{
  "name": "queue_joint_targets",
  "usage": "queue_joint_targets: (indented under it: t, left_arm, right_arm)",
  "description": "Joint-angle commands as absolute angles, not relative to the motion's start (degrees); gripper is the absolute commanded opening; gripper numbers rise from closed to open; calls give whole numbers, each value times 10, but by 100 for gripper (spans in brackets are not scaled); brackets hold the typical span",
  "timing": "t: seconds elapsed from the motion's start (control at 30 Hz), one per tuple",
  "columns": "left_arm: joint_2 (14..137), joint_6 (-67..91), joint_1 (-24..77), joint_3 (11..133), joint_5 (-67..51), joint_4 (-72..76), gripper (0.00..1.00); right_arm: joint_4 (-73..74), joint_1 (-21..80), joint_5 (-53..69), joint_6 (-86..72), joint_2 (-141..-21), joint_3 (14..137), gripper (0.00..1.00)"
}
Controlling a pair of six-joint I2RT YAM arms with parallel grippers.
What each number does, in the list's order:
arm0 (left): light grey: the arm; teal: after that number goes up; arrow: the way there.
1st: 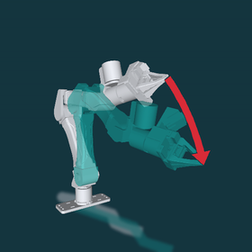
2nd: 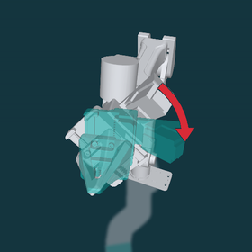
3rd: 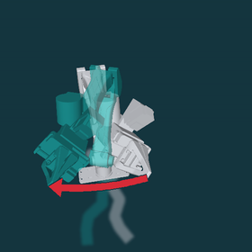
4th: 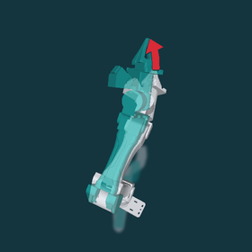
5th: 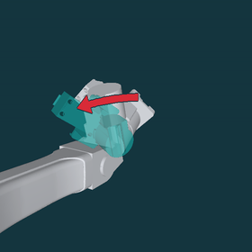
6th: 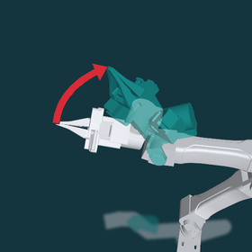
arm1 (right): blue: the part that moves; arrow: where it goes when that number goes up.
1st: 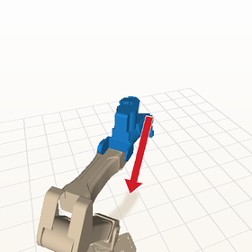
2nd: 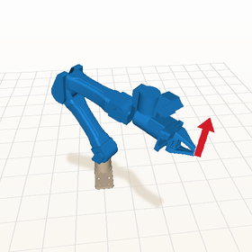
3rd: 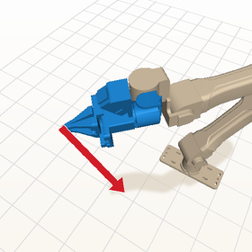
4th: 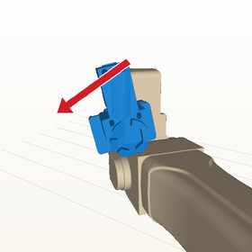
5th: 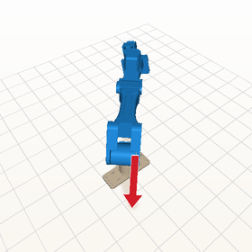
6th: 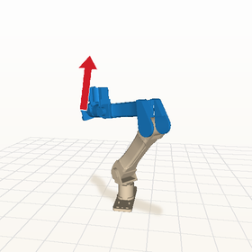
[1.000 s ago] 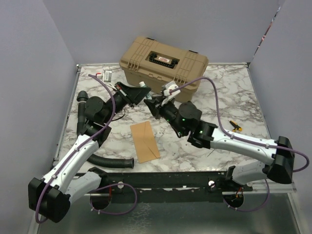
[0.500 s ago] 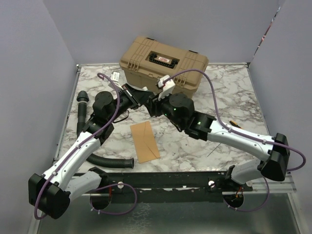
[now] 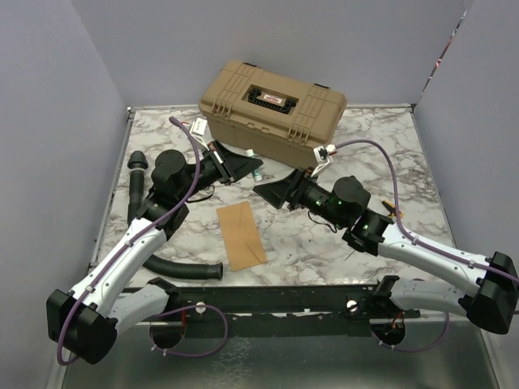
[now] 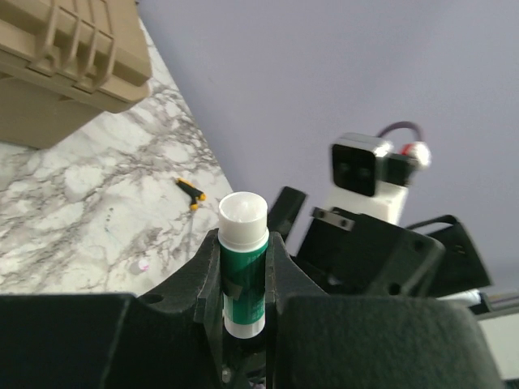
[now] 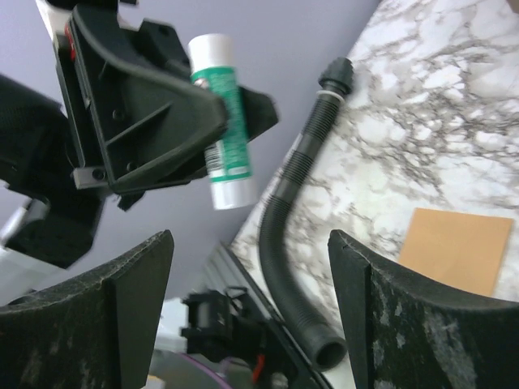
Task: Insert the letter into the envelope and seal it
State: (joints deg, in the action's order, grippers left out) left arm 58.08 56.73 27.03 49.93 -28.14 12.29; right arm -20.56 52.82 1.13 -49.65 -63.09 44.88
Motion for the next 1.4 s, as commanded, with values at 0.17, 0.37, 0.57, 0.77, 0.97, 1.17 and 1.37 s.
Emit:
queue_joint_targets:
  t: [0.17, 0.37, 0.57, 0.77, 0.97, 1.17, 1.37]
  left_arm:
    - [558, 625, 270, 480, -358, 187, 0]
    - [552, 632, 270, 475, -364, 194, 0]
    - [552, 635, 270, 473, -366, 198, 0]
    - [555, 631, 270, 470, -362, 201, 0]
    - [555, 616, 270, 477, -322, 187, 0]
    - [557, 579, 270, 492, -293, 146, 0]
    - [575, 584, 270, 504, -260, 145, 0]
  right_arm:
    - [-396, 524, 101, -604, -654, 433, 55]
    - [-410, 517, 122, -610, -661, 435, 46]
    - [-405, 511, 117, -611, -667, 439, 31]
    - [-346, 508, 112, -534, -682, 484, 2]
    - [-166, 517, -14, -177, -716, 568, 1]
    - [-185, 540, -184, 54, -745, 574, 1]
    - [-225, 589, -363, 155, -837, 630, 1]
